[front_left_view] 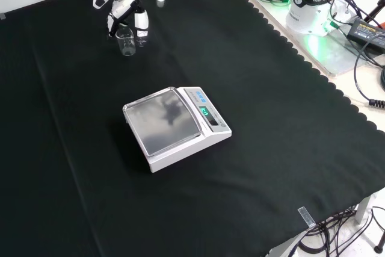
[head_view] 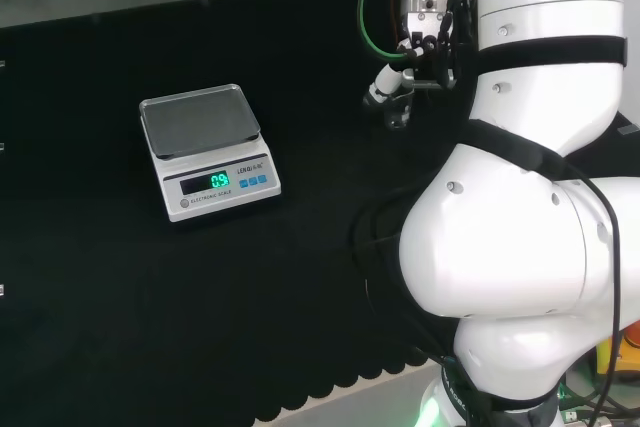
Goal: Pick up the beaker.
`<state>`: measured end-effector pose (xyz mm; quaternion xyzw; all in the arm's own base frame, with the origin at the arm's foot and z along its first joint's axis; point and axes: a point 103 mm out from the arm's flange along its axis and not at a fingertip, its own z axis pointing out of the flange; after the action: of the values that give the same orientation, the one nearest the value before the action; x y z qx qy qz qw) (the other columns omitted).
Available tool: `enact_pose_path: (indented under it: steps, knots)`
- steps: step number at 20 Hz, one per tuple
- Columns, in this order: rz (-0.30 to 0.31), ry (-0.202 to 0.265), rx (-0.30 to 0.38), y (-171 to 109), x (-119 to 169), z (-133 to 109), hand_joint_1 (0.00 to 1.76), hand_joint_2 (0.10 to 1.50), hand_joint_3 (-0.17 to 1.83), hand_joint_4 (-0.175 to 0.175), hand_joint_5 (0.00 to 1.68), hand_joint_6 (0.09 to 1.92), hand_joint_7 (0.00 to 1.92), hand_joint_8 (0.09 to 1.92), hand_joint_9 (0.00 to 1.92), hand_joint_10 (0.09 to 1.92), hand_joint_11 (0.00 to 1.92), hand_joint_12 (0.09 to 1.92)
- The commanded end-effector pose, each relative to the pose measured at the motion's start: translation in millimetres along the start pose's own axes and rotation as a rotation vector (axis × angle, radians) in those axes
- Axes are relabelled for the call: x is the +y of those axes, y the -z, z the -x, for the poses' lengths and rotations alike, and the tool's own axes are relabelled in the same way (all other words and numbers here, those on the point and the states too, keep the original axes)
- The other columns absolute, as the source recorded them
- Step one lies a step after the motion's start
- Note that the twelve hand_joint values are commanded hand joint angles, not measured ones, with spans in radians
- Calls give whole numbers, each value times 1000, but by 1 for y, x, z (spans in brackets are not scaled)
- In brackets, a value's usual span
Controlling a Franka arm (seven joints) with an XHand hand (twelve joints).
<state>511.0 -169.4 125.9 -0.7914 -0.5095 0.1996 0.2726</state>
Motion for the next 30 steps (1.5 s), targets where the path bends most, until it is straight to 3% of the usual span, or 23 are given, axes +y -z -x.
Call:
enact_pose_path:
  steps: [1, 3, 6, 14, 21, 23, 24, 26, 30]
  knots:
    - [54, -39, -26, 1, 0, -5, 805, 755, 175, -119, 541, 416, 573, 824, 721, 651, 886, 1099]
    - [65, -48, -28, 2, 0, -8, 853, 737, 245, -127, 512, 610, 624, 826, 833, 578, 1013, 993]
    - [76, -58, -25, 3, -1, -9, 931, 711, 366, -149, 647, 752, 703, 827, 994, 482, 1192, 856]
    - [99, -58, -39, 5, -4, -15, 1031, 682, 559, -175, 938, 664, 826, 810, 1204, 308, 1384, 707]
    - [96, -50, -102, 27, -27, -20, 1064, 683, 587, -175, 1022, 611, 893, 789, 1308, 236, 1471, 648]
    - [86, -47, -139, 37, -38, -23, 1109, 840, 374, -91, 1078, 745, 902, 796, 1339, 213, 1493, 629]
    - [83, -45, -158, 42, -44, -26, 1121, 908, 261, -71, 1096, 769, 905, 798, 1352, 198, 1502, 620]
    - [84, -39, -200, 54, -59, -32, 1135, 986, 120, -62, 1113, 780, 912, 798, 1377, 171, 1515, 606]
    - [111, -36, -255, 77, -95, -46, 1142, 1016, 63, -69, 1119, 780, 921, 799, 1403, 163, 1529, 602]
